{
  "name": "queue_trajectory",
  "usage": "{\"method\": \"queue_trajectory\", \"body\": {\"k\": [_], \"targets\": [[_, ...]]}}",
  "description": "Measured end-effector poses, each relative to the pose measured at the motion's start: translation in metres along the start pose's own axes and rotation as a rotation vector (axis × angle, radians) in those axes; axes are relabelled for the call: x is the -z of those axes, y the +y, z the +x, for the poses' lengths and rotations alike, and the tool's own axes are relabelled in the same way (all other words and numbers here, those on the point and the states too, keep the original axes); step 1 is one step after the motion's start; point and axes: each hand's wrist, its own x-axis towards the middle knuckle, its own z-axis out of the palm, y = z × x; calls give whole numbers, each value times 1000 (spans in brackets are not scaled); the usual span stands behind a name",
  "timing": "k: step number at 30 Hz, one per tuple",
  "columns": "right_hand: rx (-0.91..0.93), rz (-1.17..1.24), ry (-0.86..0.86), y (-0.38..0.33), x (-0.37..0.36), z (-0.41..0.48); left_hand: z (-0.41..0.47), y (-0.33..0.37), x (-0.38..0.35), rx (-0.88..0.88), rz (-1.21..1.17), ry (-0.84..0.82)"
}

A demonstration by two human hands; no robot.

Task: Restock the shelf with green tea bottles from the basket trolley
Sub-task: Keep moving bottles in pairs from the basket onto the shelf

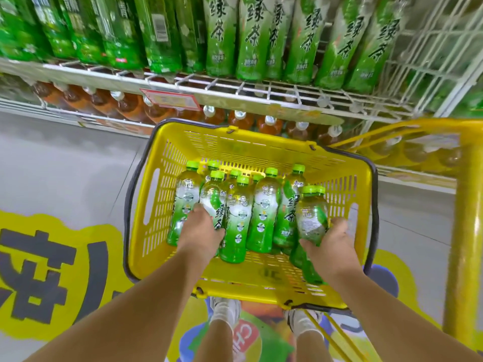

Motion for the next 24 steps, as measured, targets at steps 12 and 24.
{"method": "queue_trajectory", "body": {"k": [12, 24], "targets": [[-75, 243, -141, 8, 0, 19, 11, 2, -6, 54, -6, 19], [-188, 854, -307, 18, -9, 26, -3, -7, 11, 17, -244, -93]]}}
